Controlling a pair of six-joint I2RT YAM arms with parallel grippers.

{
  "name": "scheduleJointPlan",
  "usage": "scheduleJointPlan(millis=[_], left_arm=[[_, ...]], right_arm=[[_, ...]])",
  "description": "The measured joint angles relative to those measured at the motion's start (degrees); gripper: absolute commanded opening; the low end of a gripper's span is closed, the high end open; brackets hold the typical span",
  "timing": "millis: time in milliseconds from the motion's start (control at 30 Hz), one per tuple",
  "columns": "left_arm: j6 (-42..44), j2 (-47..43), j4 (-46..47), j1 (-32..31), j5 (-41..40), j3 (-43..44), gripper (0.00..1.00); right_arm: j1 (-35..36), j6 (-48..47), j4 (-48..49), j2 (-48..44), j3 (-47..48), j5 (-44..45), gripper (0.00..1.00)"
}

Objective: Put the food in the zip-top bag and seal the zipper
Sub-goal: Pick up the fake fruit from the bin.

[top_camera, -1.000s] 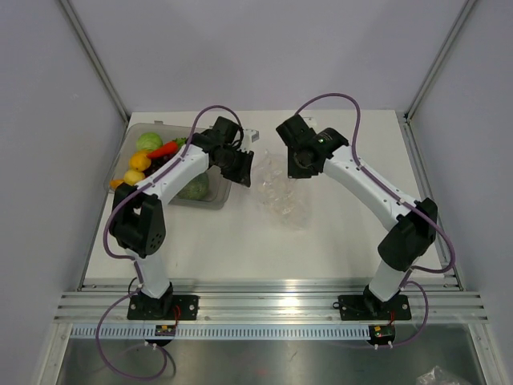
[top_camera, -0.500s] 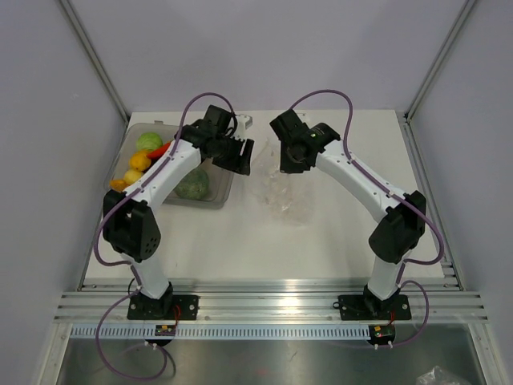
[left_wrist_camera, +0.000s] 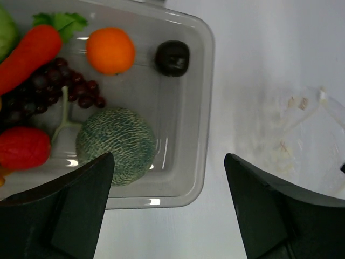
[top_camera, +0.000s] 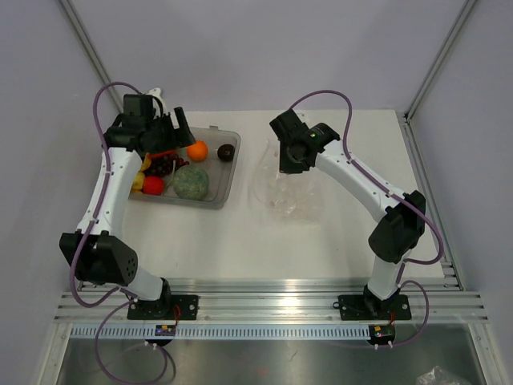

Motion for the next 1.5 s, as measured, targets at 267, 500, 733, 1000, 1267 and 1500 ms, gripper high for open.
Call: scheduleJointPlan(millis=[267, 500, 733, 1000, 1267, 1500], left_arm=[[-8.59, 3.58, -0.28, 12.39, -0.63, -11.28, 0.78], [-12.41, 9.03, 2.49, 13.44, -0.70, -11.89, 0.62], [-11.45, 21.27, 5.99, 13.44, -1.60, -2.45, 0.55], [-8.07, 26.69, 6.21, 13.42, -3.61, -2.05, 0.50], [-6.69, 30.23, 6.32, 12.81, -4.63, -2.36, 0.58], [-8.39, 31.89, 7.28, 11.45, -4.72, -3.43, 0.54]], right_arm=[[0.00, -0.44, 1.18, 0.00, 0.02, -1.16, 0.00], [0.00, -0.94, 1.55, 0.00, 0.02, -2.36, 0.00], [0.00, -1.11, 2.45, 0.00, 0.00, -3.30, 0.00], [0.00, -1.11, 2.49, 1.03, 0.00, -3.50, 0.00], [0.00, -1.11, 2.45, 3.43, 0.68, -3.56, 0.00], [0.00, -1.11, 2.45, 3.54, 0.81, -3.63, 0.00]])
